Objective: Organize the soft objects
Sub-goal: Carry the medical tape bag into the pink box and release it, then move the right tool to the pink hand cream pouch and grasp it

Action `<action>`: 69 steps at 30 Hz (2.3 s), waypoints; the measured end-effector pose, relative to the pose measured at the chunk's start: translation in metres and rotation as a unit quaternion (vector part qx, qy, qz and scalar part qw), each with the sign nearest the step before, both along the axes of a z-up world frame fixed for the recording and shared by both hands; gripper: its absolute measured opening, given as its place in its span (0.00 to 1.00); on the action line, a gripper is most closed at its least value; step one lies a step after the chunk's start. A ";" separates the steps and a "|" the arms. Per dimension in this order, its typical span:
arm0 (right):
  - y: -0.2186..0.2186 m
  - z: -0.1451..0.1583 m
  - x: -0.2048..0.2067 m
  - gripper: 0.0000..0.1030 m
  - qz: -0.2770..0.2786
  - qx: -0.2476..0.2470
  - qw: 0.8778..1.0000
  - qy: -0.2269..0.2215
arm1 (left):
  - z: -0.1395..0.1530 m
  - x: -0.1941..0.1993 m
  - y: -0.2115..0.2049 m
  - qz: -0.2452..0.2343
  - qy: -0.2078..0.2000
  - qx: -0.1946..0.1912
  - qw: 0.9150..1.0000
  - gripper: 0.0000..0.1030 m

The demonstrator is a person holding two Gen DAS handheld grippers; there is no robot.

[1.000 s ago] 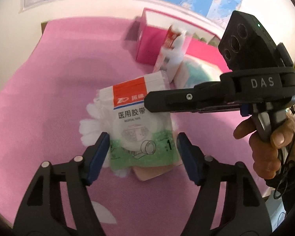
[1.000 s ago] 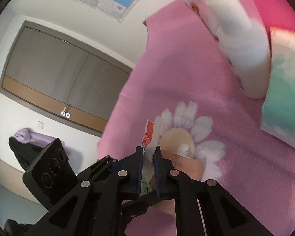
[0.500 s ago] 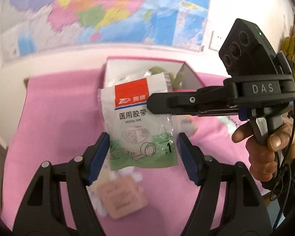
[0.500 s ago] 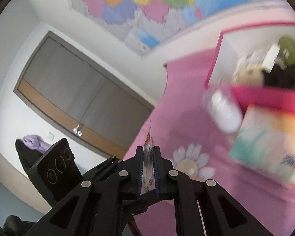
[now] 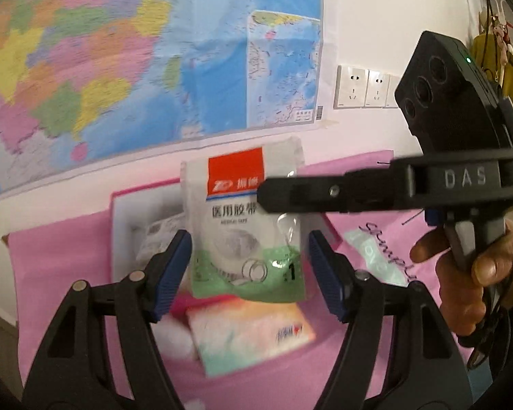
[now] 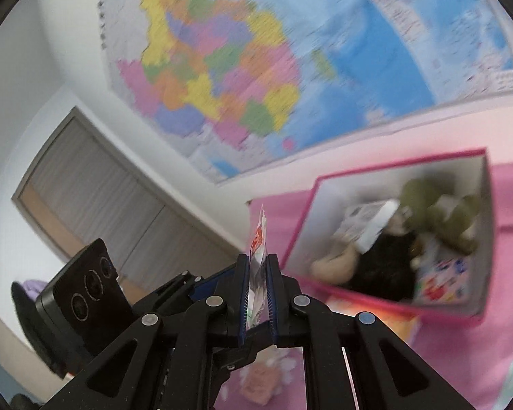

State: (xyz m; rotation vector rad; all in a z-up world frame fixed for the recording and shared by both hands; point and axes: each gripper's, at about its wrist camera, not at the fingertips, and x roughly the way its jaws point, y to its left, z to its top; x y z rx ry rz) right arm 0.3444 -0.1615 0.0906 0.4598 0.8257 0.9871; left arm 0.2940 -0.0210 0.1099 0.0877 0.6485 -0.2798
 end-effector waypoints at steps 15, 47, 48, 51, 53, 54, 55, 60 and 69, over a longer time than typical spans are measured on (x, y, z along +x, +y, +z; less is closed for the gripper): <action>-0.040 -0.071 0.073 0.51 -0.123 -0.102 0.986 0.056 | -0.067 0.072 -0.025 0.009 0.080 0.023 0.997 0.69; 0.087 -0.111 -0.170 0.84 -0.004 -0.304 0.945 -0.119 | -0.145 -0.199 0.127 0.205 0.102 -0.021 0.973 1.00; 0.091 -0.112 -0.170 0.84 0.003 -0.303 0.946 -0.117 | -0.148 -0.198 0.125 0.205 0.106 -0.016 0.973 1.00; 0.105 -0.114 -0.176 0.84 0.017 -0.309 0.943 -0.121 | -0.155 -0.197 0.122 0.195 0.115 -0.009 0.974 1.00; 0.115 -0.117 -0.176 0.84 0.029 -0.312 0.942 -0.120 | -0.158 -0.197 0.118 0.182 0.119 -0.005 0.976 1.00; 0.120 -0.118 -0.176 0.84 0.036 -0.313 0.942 -0.119 | -0.161 -0.196 0.115 0.176 0.125 0.000 0.976 1.00; 0.124 -0.120 -0.175 0.84 0.042 -0.313 0.942 -0.117 | -0.166 -0.194 0.111 0.168 0.133 0.007 0.977 1.00; 0.147 -0.137 -0.169 0.84 0.080 -0.322 0.939 -0.094 | -0.173 -0.185 0.110 0.148 0.136 -0.011 0.979 1.00; 0.168 -0.163 -0.149 0.85 0.112 -0.314 0.942 -0.046 | -0.176 -0.177 0.108 0.120 0.117 -0.020 0.986 1.00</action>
